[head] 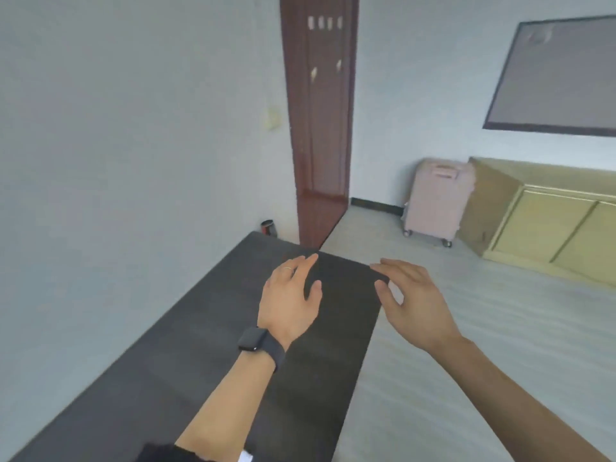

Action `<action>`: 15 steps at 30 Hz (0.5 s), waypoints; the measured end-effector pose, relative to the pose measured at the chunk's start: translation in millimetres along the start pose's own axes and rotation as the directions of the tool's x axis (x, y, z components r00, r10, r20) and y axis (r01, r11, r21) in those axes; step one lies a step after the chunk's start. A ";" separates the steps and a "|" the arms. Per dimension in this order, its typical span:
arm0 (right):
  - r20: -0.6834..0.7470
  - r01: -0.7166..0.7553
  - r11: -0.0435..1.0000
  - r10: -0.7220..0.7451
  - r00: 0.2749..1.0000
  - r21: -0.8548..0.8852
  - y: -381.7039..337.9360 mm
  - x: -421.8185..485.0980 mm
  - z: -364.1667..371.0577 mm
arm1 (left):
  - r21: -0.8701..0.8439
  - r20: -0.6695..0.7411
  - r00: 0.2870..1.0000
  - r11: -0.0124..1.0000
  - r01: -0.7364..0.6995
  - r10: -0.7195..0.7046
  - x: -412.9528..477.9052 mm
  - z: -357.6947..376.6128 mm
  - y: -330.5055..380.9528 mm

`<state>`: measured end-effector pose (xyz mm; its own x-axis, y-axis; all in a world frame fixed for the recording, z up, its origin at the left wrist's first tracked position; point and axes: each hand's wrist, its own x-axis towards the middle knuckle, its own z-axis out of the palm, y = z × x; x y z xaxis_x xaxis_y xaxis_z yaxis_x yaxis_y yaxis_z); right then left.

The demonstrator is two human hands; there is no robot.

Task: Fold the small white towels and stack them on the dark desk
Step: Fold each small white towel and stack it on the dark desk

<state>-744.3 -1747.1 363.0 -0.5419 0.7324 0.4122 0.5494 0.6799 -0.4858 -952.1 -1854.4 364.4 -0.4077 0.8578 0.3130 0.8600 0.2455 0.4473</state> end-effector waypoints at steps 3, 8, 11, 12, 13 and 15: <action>-0.164 -0.094 0.995 0.089 0.982 -0.018 61.6 -4.5 -70.8 | -0.094 -0.091 0.971 0.969 -0.229 0.221 45.8 20.5 93.8; -0.337 -0.207 0.975 0.170 0.926 -0.076 162.3 -21.3 -185.6 | -0.197 -0.114 0.927 0.906 -0.374 0.358 99.5 69.2 250.3; -0.405 -0.257 0.959 0.189 0.895 -0.120 221.2 -28.7 -251.4 | -0.216 -0.088 0.898 0.872 -0.440 0.431 123.2 108.4 332.9; -0.426 -0.271 0.953 0.191 0.884 -0.135 239.9 -31.4 -271.4 | -0.239 -0.087 0.891 0.859 -0.453 0.446 129.2 121.0 358.4; -0.450 -0.289 0.946 0.196 0.871 -0.149 257.5 -34.4 -290.2 | -0.268 -0.083 0.888 0.848 -0.458 0.453 134.2 132.8 383.0; -0.495 -0.328 0.931 0.213 0.843 -0.157 290.8 -42.1 -323.4 | -0.307 -0.070 0.879 0.828 -0.468 0.471 142.9 155.2 427.5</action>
<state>-356.1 -1568.3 453.7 -0.0248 0.7804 0.6248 0.7896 0.3986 -0.4666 -595.1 -1556.8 470.3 0.0251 0.8385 0.5443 0.8090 -0.3369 0.4816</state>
